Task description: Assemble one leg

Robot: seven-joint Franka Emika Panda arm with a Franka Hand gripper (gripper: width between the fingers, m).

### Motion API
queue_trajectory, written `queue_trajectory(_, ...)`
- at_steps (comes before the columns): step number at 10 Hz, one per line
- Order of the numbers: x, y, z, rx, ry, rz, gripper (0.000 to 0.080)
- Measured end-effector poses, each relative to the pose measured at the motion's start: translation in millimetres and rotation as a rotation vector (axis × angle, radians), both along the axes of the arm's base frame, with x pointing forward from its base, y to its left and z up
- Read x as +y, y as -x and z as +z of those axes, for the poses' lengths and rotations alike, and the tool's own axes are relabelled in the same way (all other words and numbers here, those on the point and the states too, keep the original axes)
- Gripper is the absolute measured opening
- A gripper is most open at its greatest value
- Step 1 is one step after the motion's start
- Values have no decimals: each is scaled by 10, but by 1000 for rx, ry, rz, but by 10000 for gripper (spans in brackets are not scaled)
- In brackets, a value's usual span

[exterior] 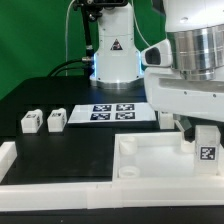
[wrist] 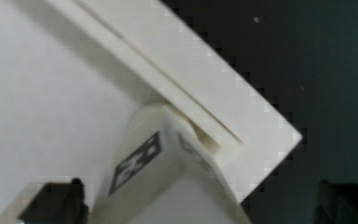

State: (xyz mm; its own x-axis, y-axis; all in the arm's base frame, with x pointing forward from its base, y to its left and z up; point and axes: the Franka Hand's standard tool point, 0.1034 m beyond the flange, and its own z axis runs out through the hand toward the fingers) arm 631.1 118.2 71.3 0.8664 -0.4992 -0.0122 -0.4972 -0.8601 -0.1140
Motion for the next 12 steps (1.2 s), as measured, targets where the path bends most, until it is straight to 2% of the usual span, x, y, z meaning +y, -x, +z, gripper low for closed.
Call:
queue_trajectory(2,-29,-3,12,-18,52,333,649)
queue_trajectory(4,-35,-5,12,-23,54,394,649)
queue_trajectory(6,-36,-5,12,-21,54,362,411)
queue_trajectory(7,-34,-5,12,-17,51,314,411)
queue_trajectory(8,-41,-4,10,-7,47,212,291)
queue_trajectory(12,-83,3,-1,55,28,-433,291)
